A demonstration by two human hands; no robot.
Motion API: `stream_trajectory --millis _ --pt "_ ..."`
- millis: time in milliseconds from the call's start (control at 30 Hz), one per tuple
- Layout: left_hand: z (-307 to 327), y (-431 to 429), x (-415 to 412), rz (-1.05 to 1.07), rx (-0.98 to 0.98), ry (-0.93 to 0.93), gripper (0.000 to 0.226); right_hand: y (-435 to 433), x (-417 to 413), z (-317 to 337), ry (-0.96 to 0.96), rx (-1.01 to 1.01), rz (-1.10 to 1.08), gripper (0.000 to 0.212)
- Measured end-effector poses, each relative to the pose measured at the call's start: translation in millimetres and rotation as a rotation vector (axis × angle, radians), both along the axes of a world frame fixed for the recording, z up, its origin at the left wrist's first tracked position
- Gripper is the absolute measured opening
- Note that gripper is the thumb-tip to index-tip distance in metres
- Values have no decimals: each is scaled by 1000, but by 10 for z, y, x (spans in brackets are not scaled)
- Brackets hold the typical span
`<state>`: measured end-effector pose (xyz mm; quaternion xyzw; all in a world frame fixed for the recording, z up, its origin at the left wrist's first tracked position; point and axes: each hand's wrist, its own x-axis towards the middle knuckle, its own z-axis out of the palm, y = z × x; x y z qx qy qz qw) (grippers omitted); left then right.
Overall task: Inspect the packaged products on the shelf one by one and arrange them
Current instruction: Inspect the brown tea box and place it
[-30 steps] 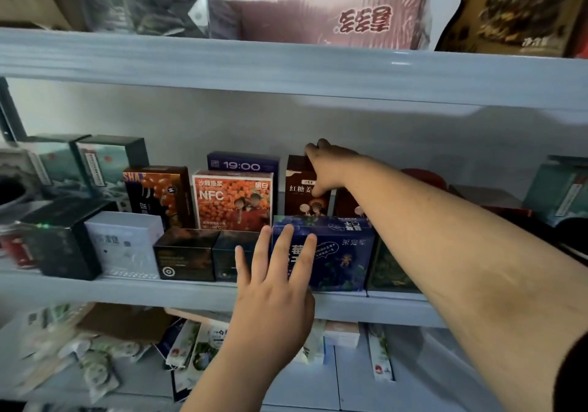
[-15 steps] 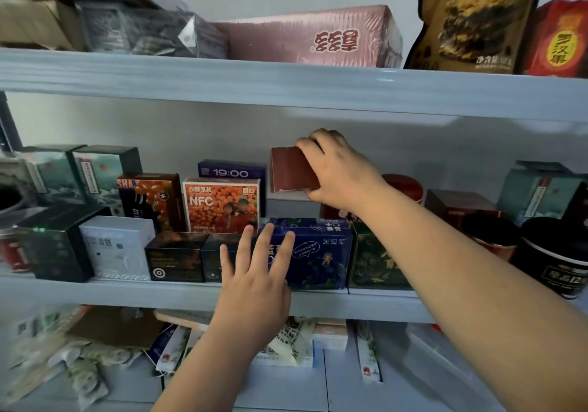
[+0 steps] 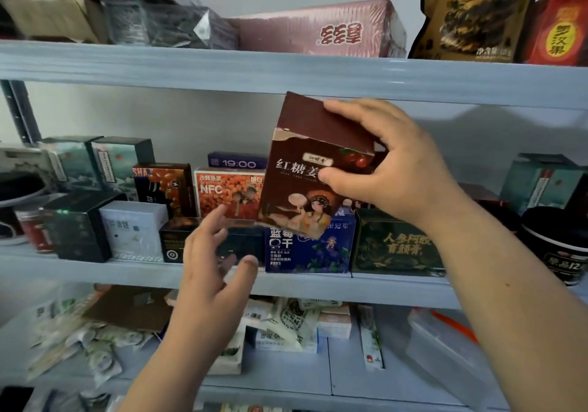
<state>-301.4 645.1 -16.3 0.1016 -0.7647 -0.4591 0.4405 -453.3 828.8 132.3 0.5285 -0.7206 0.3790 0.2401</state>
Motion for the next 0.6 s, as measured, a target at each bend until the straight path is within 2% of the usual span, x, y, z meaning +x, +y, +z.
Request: stream_trajectory --millis 100,167,267,433,500,600 --pt "-6 3 181 -242 264 26 69 4 111 -90 -238 10 151 63" --pt "-76 30 253 -377 316 -14 73 -59 155 -218 -401 5 255 56" --pt "-118 114 320 -337 272 -80 65 -205 195 -462 -558 -60 257 54" --pt "-208 178 320 -304 630 34 55 -411 246 -886 -827 -162 256 79" --pt "-198 202 310 -370 809 123 48 -436 319 -1070 -1003 -201 348 67" --pt "-171 219 329 -465 925 192 43 -446 479 -1334 -1174 -189 469 44"
